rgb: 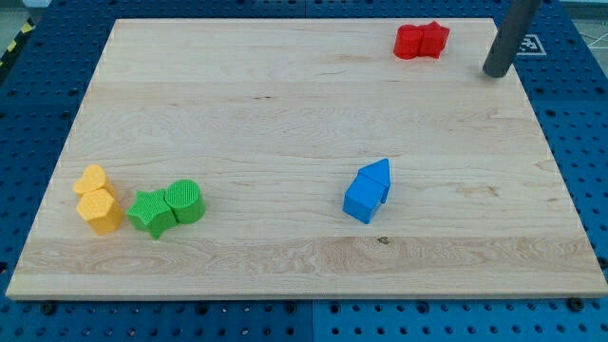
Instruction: Slide the red star along with red circle towards the center of the board
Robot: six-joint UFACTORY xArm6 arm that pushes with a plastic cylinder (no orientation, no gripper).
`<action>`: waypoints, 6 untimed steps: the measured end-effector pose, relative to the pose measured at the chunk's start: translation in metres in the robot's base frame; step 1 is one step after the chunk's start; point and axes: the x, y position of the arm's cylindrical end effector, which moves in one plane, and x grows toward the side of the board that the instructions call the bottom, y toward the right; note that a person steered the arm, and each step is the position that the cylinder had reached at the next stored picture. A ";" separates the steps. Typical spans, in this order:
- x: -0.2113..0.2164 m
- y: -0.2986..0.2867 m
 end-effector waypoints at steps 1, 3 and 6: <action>-0.025 0.000; -0.055 -0.011; -0.071 -0.053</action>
